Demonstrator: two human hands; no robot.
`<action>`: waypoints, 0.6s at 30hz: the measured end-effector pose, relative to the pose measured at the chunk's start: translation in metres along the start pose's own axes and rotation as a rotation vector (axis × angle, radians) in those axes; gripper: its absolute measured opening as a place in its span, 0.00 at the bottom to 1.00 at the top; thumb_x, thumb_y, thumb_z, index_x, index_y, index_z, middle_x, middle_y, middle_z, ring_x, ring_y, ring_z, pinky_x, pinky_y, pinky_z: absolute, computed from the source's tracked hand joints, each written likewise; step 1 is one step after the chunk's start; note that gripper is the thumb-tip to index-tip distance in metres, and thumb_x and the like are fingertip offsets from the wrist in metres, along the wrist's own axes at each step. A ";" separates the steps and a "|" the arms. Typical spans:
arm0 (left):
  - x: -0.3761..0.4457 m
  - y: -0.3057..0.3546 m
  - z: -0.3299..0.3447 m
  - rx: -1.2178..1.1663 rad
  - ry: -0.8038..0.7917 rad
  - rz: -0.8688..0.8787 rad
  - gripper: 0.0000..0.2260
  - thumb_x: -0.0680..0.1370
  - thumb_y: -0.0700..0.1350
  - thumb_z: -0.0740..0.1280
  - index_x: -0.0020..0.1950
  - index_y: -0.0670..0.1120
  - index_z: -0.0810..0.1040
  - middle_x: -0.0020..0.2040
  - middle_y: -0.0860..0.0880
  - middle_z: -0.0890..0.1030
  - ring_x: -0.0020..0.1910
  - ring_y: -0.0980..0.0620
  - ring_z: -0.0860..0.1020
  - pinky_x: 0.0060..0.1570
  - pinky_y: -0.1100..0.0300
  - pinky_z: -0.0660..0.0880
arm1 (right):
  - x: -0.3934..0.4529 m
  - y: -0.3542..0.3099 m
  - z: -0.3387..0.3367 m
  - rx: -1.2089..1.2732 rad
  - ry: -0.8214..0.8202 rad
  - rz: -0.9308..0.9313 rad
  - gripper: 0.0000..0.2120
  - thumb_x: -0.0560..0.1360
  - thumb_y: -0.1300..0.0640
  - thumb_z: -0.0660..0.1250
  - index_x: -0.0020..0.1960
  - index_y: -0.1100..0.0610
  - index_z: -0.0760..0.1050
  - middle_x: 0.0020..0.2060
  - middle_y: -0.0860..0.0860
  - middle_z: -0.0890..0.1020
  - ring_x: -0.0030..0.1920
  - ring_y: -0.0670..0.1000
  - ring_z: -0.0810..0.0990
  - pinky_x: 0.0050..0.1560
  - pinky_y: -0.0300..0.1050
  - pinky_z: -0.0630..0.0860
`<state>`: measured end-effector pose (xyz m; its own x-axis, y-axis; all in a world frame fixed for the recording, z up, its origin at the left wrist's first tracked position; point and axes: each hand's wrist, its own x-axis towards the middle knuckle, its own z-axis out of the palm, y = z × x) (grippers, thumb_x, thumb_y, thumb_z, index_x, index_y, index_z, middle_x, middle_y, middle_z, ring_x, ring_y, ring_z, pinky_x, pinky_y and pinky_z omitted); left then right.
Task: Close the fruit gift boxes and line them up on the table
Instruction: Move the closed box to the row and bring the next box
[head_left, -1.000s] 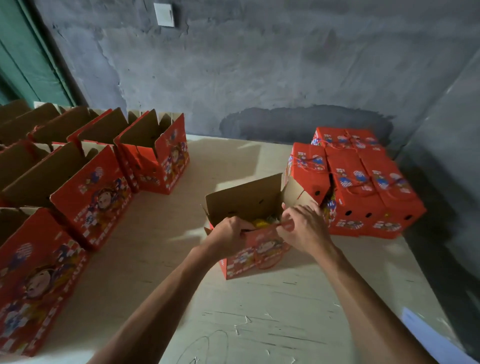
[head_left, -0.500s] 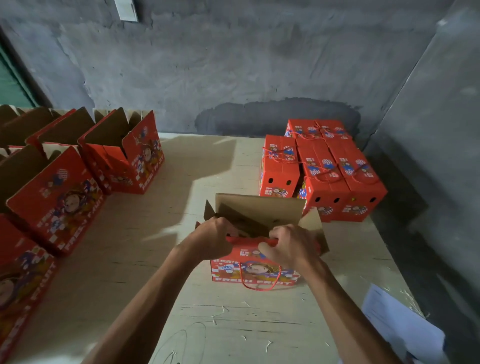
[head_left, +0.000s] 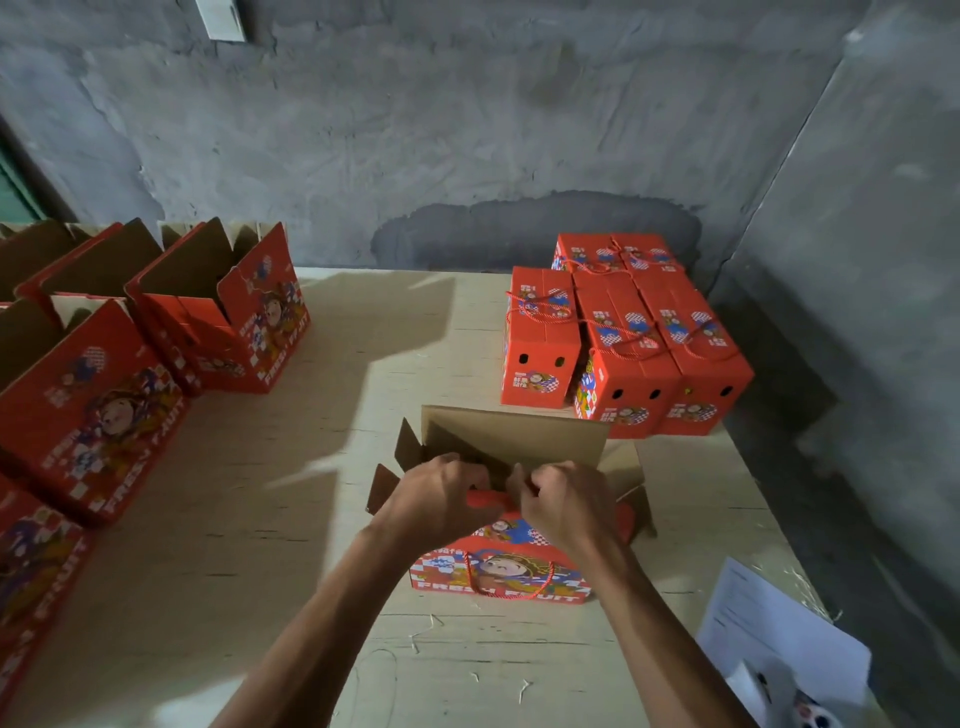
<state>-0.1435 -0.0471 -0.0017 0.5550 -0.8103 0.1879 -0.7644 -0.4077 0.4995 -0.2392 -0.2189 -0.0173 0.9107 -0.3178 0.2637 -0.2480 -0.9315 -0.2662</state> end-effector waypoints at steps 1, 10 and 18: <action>0.001 0.000 0.001 0.001 0.015 0.020 0.13 0.78 0.56 0.71 0.42 0.47 0.84 0.33 0.55 0.81 0.31 0.52 0.78 0.30 0.63 0.74 | 0.001 0.000 -0.002 -0.003 -0.018 0.001 0.29 0.81 0.42 0.63 0.25 0.50 0.61 0.18 0.40 0.62 0.18 0.40 0.61 0.24 0.36 0.53; -0.014 -0.002 0.002 -0.233 -0.057 -0.004 0.23 0.81 0.58 0.67 0.32 0.46 0.76 0.26 0.53 0.73 0.25 0.51 0.70 0.25 0.62 0.63 | 0.002 0.019 -0.025 0.333 -0.633 0.217 0.20 0.79 0.36 0.64 0.41 0.50 0.81 0.32 0.46 0.83 0.33 0.44 0.82 0.30 0.40 0.71; -0.065 0.001 0.034 -0.270 -0.063 -0.227 0.09 0.74 0.57 0.74 0.46 0.53 0.84 0.43 0.59 0.83 0.43 0.60 0.80 0.43 0.60 0.78 | -0.043 0.067 -0.013 0.339 -0.154 0.264 0.06 0.77 0.51 0.74 0.53 0.50 0.83 0.48 0.43 0.84 0.51 0.46 0.82 0.52 0.43 0.79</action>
<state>-0.1909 -0.0094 -0.0424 0.6727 -0.7399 -0.0021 -0.5049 -0.4612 0.7296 -0.2994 -0.2696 -0.0341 0.8756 -0.4830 0.0116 -0.3798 -0.7030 -0.6012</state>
